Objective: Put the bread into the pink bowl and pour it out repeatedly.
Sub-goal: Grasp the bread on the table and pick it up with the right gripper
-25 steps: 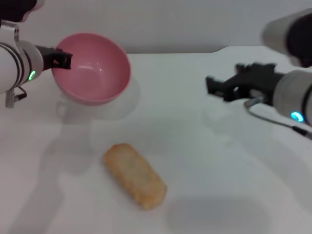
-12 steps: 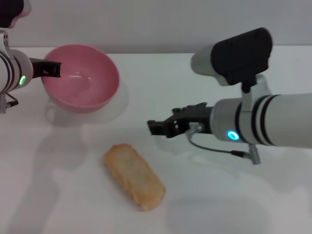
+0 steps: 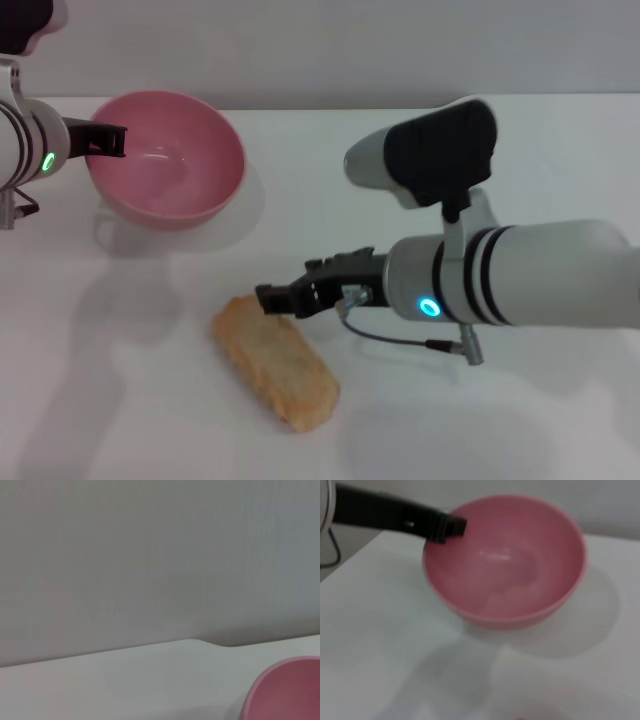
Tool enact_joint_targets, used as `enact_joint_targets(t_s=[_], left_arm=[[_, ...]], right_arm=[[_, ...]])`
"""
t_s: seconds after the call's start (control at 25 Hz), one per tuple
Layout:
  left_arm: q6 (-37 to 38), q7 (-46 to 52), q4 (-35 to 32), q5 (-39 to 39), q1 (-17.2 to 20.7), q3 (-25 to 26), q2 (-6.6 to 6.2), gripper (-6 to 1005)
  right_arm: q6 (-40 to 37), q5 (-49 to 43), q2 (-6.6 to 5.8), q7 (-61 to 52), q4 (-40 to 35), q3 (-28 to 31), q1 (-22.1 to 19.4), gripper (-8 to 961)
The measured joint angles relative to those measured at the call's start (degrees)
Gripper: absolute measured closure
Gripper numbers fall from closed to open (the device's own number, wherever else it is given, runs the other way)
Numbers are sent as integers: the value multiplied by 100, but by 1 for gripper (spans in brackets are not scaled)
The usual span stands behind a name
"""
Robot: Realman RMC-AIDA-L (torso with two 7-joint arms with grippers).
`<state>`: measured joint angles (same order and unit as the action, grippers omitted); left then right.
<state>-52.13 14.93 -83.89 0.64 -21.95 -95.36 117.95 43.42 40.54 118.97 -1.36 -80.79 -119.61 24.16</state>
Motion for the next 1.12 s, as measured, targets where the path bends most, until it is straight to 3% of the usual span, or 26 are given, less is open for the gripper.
enact_joint_targets(t_s=[0.4,0.84,1.12], left_arm=[[25,-18,75,-3,-75,-51,0,950],[40,-65,74,-12,-137,-61,10,950],[41,-68,74,-12,-143,-61,9,950]], right_arm=[[-397,1153,31,719,1082,-173,554,329],[-926,1800,60,988,2158,-431,1083,338],[-956,2830,54,1832,2367,-444,1160,343]])
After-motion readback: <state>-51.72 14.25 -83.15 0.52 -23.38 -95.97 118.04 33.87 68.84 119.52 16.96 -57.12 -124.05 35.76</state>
